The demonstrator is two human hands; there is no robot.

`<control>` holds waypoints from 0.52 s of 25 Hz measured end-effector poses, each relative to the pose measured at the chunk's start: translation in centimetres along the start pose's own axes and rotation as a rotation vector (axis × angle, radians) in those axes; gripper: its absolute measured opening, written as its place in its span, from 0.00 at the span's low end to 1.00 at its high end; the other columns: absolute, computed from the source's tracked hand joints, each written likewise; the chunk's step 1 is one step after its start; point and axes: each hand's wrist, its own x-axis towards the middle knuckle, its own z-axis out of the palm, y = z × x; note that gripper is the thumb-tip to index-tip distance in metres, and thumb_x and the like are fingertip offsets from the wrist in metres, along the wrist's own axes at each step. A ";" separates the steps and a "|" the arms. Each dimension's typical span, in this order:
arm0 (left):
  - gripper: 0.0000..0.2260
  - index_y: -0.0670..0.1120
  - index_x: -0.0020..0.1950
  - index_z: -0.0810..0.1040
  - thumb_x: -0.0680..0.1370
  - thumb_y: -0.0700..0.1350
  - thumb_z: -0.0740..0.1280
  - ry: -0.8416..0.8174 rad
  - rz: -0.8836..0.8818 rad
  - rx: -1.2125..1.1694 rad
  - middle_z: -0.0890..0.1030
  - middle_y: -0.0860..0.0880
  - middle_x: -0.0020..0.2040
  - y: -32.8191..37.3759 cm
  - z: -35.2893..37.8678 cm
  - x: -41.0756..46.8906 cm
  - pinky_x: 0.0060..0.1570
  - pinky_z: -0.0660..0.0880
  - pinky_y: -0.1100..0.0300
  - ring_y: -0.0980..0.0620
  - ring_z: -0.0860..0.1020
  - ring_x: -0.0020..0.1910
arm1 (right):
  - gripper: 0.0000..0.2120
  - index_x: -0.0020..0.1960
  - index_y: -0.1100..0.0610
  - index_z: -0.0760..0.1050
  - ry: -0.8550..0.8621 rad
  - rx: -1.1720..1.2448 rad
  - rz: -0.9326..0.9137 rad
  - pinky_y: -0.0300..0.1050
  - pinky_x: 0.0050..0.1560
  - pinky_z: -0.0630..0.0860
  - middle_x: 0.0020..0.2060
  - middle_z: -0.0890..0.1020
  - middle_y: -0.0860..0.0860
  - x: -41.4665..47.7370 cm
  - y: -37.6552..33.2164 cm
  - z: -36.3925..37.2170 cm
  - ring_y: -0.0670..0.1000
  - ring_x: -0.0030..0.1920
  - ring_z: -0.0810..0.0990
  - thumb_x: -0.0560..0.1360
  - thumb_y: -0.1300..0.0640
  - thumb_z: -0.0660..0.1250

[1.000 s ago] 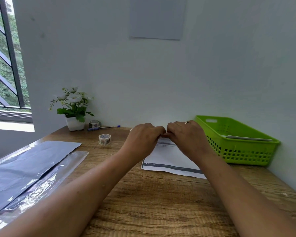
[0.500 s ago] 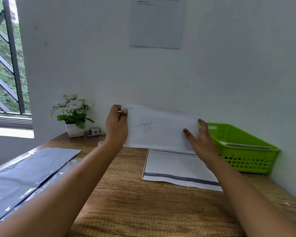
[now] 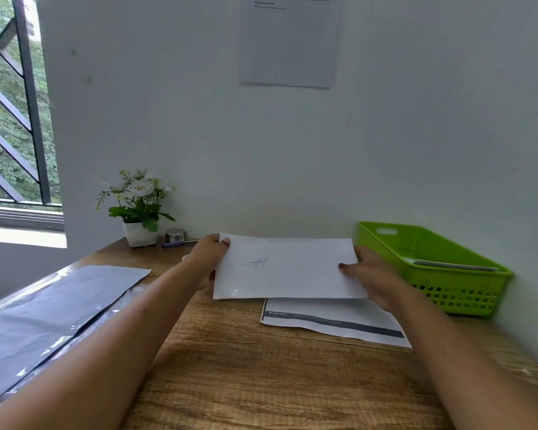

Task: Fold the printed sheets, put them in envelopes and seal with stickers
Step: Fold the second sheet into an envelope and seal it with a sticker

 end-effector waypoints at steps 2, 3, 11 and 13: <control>0.13 0.44 0.65 0.71 0.82 0.45 0.58 -0.026 -0.056 0.060 0.77 0.43 0.56 0.2 0.0 -0.2 0.46 0.75 0.52 0.46 0.76 0.51 | 0.20 0.66 0.61 0.69 0.010 -0.076 0.046 0.56 0.60 0.75 0.58 0.79 0.58 0.0 0.2 -0.3 0.58 0.56 0.79 0.75 0.66 0.67; 0.12 0.44 0.64 0.71 0.81 0.44 0.59 -0.047 -0.071 0.147 0.76 0.43 0.58 0.3 -0.1 -0.3 0.47 0.74 0.53 0.46 0.75 0.51 | 0.20 0.65 0.62 0.69 0.003 -0.109 0.064 0.55 0.61 0.75 0.58 0.79 0.59 0.0 0.1 -0.4 0.58 0.56 0.79 0.74 0.66 0.68; 0.17 0.46 0.64 0.74 0.75 0.44 0.69 0.006 0.077 0.707 0.77 0.45 0.60 -0.9 -0.6 1.2 0.58 0.74 0.52 0.45 0.76 0.57 | 0.34 0.72 0.63 0.62 -0.022 -0.892 0.079 0.44 0.64 0.68 0.72 0.67 0.58 -0.7 -0.7 0.2 0.57 0.70 0.68 0.74 0.48 0.69; 0.19 0.48 0.65 0.73 0.74 0.46 0.70 0.039 0.130 0.870 0.78 0.48 0.60 -1.1 -0.4 1.2 0.55 0.72 0.59 0.47 0.75 0.58 | 0.33 0.71 0.61 0.65 -0.024 -1.046 0.065 0.45 0.64 0.69 0.70 0.69 0.56 -0.6 -0.6 0.6 0.57 0.68 0.69 0.74 0.44 0.67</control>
